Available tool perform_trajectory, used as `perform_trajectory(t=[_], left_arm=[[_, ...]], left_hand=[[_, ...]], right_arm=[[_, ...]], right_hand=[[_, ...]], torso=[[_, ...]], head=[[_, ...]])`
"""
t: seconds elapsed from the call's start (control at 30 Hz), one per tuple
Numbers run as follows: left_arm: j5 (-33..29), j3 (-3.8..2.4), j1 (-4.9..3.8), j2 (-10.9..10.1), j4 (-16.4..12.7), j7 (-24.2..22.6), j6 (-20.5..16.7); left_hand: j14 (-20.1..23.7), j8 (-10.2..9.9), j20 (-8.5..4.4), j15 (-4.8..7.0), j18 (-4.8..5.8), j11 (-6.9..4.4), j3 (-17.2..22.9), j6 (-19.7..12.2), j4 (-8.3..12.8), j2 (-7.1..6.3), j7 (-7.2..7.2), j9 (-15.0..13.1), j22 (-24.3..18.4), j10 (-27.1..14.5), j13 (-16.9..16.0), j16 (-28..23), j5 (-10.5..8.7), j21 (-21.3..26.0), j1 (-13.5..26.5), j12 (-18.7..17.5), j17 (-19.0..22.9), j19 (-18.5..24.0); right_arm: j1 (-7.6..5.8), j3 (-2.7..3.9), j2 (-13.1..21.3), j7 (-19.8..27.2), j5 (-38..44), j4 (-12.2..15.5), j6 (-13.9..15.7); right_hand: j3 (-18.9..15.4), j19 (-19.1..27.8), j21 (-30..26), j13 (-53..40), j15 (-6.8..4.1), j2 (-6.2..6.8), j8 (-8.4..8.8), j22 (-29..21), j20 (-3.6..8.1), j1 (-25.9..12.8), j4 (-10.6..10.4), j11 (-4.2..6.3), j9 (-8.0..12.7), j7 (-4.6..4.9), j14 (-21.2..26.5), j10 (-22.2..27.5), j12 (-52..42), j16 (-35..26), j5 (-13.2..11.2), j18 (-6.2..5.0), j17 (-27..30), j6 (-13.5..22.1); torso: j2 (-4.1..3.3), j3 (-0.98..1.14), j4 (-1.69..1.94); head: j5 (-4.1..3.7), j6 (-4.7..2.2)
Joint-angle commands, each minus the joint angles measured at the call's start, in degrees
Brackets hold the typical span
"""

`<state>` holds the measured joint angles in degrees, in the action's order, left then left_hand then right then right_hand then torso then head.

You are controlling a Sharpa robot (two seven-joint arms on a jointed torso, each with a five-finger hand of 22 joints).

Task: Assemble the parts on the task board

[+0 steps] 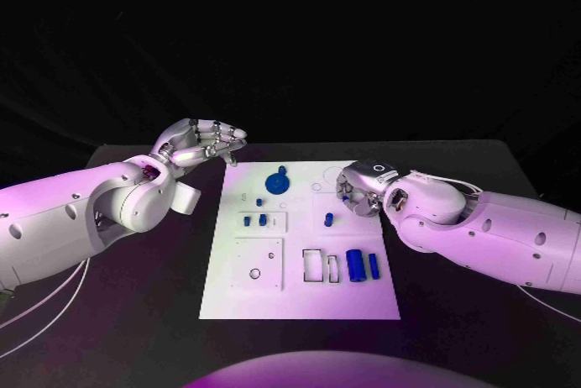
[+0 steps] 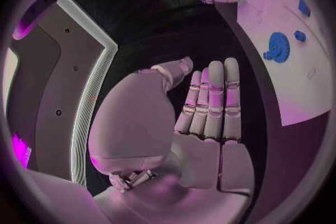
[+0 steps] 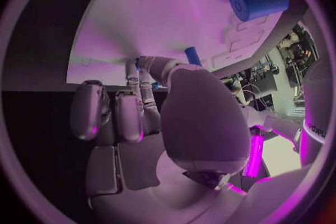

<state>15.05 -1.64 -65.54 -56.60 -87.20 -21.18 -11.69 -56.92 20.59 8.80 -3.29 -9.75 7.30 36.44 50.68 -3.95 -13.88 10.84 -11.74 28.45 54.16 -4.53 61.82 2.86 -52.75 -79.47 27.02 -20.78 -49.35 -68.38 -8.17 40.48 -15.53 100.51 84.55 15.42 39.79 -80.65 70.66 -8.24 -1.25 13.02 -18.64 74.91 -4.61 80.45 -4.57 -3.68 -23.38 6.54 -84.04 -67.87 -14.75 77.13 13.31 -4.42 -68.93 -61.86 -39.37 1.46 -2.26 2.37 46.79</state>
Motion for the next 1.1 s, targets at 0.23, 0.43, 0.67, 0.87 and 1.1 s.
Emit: perform_trajectory(t=[0.23,0.43,0.67,0.87,1.1], left_arm=[[0.3,-0.05,-0.06,0.1,-0.2,-0.1,0.8],[0.4,-0.05,-0.06,0.1,-0.2,0.1,1.0],[0.5,-0.05,-0.06,0.1,-0.2,0.5,1.2],[0.5,-0.05,-0.06,0.1,-0.2,0.7,1.5],[0.5,-0.05,-0.06,0.1,-0.2,0.9,1.6]], left_hand=[[0.4,-0.3,0.02,-0.13,-0.78,0.36,-0.5,-0.4,0.1,0.50,0.47,0.1,-0.2,-0.5,0.1,-0.4,0.23,0.4,0.1,-0.1,0.1,-0.5],[0.5,-0.6,0.13,-0.28,-0.76,0.57,-0.6,-0.9,0.2,0.48,0.71,0.3,-0.3,-1.0,0.2,-0.6,0.23,0.6,0.1,-0.3,0.2,-0.5],[0.6,-0.8,0.25,-0.45,-0.74,0.76,-0.8,-1.4,0.2,0.48,0.91,0.4,-0.5,-1.4,0.3,-0.7,0.23,0.9,0.2,-0.3,0.3,-0.4],[0.9,-1.0,0.39,-0.60,-0.72,0.91,-1.0,-1.8,0.2,0.48,1.06,0.4,-0.6,-1.9,0.3,-0.9,0.23,1.2,0.3,-0.3,0.3,-0.3],[1.0,-1.0,0.43,-0.64,-0.73,0.96,-1.0,-1.9,0.3,0.50,1.11,0.4,-0.7,-2.0,0.3,-1.0,0.24,1.3,0.2,-0.3,0.4,-0.3]], right_arm=[[1.18,-0.74,0.2,-1.3,1.8,0.0,-3.4],[1.28,-0.75,0.1,-1.2,2.0,0.0,-3.1],[1.59,-0.78,-0.4,-1.5,2.1,-0.1,-2.6],[1.84,-0.80,-0.5,-2.5,2.9,0.1,-0.4],[1.92,-0.80,0.0,-3.3,3.5,0.7,2.4]], right_hand=[[1.0,0.2,-0.5,-0.9,-0.19,0.07,-0.46,4.8,0.17,-0.5,0.9,0.64,-0.7,0.29,-1.4,-0.6,0.4,0.0,-0.1,-0.04,0.3,0.0],[0.8,0.9,-1.6,-0.5,0.35,0.43,-0.05,4.4,-0.24,-1.8,1.1,-0.01,-0.9,0.84,-1.1,0.9,1.8,-0.7,-0.2,-0.24,1.3,1.0],[0.6,0.9,-1.8,-0.3,0.54,0.55,0.14,4.4,-0.42,-2.3,1.1,-0.22,-0.9,0.99,-1.0,1.3,2.2,-0.8,-0.2,-0.26,1.4,1.3],[0.9,0.1,-0.2,-0.5,0.23,-0.24,-0.25,5.3,-0.36,-1.9,1.8,0.26,-1.4,0.61,-1.3,-0.3,1.9,-0.4,-0.1,0.01,1.0,0.7],[1.3,-0.5,0.8,-0.6,0.09,-0.57,-0.34,5.8,-0.24,-1.8,2.1,0.41,-1.5,0.49,-1.3,-0.9,1.8,-0.5,-0.1,0.22,1.1,0.5]], torso=[[0.04,-0.02,-0.11],[0.02,-0.03,-0.06],[0.00,-0.03,-0.05],[0.01,-0.06,-0.04],[0.03,-0.04,-0.06]], head=[[0.06,0.23],[0.00,0.19],[-0.03,0.20],[-0.07,0.24],[-0.02,0.23]])
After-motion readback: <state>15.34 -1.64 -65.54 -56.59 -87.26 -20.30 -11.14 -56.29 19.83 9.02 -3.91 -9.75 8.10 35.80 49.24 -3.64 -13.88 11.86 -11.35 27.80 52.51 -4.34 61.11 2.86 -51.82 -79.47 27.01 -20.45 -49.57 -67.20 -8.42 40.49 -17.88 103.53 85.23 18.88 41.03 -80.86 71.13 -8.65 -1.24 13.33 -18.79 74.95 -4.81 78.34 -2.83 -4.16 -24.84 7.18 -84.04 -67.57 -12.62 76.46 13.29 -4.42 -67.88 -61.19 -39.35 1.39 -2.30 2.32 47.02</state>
